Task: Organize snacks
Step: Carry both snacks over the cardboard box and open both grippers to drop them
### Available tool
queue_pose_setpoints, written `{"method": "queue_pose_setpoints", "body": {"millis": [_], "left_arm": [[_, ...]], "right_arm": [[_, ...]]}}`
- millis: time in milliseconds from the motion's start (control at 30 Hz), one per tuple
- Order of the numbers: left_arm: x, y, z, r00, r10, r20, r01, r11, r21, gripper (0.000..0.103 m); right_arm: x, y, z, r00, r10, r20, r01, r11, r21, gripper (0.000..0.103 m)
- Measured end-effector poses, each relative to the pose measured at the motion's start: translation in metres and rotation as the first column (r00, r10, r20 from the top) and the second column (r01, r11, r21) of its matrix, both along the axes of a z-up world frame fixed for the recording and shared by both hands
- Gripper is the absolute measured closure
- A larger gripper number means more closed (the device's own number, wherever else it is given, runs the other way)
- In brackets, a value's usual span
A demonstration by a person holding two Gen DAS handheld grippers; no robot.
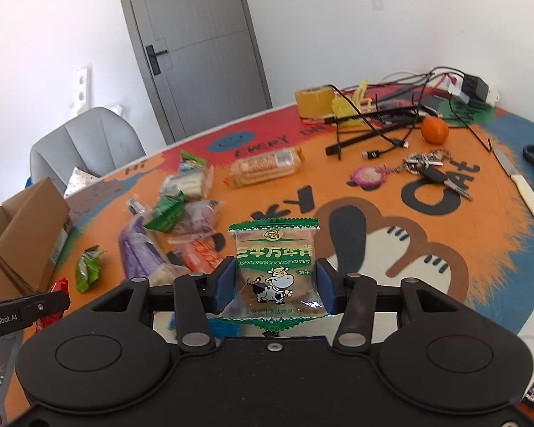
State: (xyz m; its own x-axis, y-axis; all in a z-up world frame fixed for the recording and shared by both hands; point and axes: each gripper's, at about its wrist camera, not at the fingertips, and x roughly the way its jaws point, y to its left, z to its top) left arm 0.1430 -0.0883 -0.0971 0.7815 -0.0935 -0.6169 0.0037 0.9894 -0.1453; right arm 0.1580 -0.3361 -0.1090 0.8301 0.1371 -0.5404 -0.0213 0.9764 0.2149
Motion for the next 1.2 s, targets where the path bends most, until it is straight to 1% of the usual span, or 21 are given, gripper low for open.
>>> {"method": "queue_pose_setpoints", "body": {"millis": [233,333,567,667,967,1033,1100,1200], "left_arm": [[-0.01,0.024,0.025,0.997,0.051,0.062,-0.051,0.999,-0.002,0.085],[-0.013,0.035,0.036,0.993,0.079,0.089,-0.079,0.997,-0.006,0.085],[-0.016,0.061,0.056,0.983,0.119,0.139,-0.119,0.993,-0.006,0.085],[-0.013,0.072,0.061,0.979,0.138,0.151,-0.137,0.99,-0.014,0.085],[-0.009,0.095,0.069,0.963,0.196,0.184,-0.2,0.98,0.004,0.085],[-0.007,0.101,0.069,0.957,0.226,0.183,-0.231,0.973,0.004,0.085],[-0.005,0.109,0.068,0.953,0.247,0.177,-0.249,0.969,-0.011,0.085],[-0.003,0.118,0.068,0.948,0.267,0.173,-0.269,0.963,-0.014,0.085]], "right_arm": [[-0.003,0.023,0.018,0.997,0.066,0.05,-0.067,0.998,0.02,0.055],[0.002,0.032,0.024,0.993,0.106,0.049,-0.109,0.992,0.057,0.055],[0.012,0.066,0.033,0.981,0.179,0.074,-0.183,0.981,0.061,0.055],[0.015,0.081,0.034,0.976,0.203,0.083,-0.208,0.976,0.06,0.055],[0.024,0.125,0.045,0.952,0.28,0.121,-0.291,0.952,0.092,0.055],[0.027,0.134,0.046,0.949,0.288,0.125,-0.301,0.948,0.105,0.055],[0.03,0.144,0.046,0.945,0.303,0.123,-0.317,0.942,0.115,0.055],[0.033,0.158,0.049,0.94,0.318,0.124,-0.331,0.937,0.113,0.055]]}}
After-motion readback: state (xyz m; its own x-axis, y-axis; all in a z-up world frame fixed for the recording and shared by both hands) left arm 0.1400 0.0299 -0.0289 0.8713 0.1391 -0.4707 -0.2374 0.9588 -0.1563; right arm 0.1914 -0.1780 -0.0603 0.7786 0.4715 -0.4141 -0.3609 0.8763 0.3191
